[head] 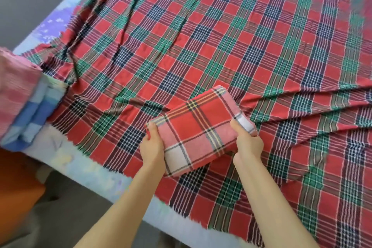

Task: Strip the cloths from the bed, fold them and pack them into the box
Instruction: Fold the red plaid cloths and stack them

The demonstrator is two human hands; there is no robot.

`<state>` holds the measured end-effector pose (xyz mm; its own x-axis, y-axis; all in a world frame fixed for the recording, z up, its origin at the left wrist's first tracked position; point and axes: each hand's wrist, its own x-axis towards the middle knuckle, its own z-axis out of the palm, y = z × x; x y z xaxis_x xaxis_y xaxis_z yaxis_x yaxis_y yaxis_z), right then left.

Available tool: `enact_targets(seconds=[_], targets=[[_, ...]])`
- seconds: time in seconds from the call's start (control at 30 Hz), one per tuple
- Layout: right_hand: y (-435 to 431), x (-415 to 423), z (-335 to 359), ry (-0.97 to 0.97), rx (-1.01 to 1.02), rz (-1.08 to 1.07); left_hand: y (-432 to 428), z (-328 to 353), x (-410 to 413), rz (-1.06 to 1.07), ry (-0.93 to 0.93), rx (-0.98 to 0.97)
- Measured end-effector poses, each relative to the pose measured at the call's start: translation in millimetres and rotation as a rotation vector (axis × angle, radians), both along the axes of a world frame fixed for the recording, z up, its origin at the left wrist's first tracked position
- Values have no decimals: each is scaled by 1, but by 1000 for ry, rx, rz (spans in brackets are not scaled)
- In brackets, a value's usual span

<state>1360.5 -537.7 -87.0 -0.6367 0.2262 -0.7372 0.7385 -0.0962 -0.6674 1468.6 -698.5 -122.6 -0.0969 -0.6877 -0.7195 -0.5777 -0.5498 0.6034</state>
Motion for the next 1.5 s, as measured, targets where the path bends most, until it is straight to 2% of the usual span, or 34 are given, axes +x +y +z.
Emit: enact_targets(seconds=[0.13,0.27,0.43,0.6,0.83,0.97,1.03,1.1,1.23,1.37,1.43,1.5], targets=[[-15,25,60,59,-45,141,-32,64,19,-24,108,-102],[-56,45,114,151,-78,332,-80,127,53,75,183,-231],[-138,70,161,145,-169,559,-163,185,102,99,146,-442],[-242,105,183,81,-264,763,-276,230,153,68,93,-574],[-435,167,194,8,-319,958,-499,275,202,-110,7,-744],[-510,183,185,-80,-279,962,-591,263,202,-295,-194,-741],[-538,187,169,-158,-194,964,-626,237,199,-394,-371,-681],[-546,188,154,-210,-92,1013,-634,214,191,-467,-488,-720],[-541,178,145,-292,50,1178,-632,188,153,-559,-441,-951],[-529,135,139,-379,90,1514,-627,175,102,-724,-356,-996],[-528,108,136,-328,72,1502,-622,169,81,-797,-323,-1015],[-535,76,130,-155,109,1363,-618,160,62,-851,-264,-1066]])
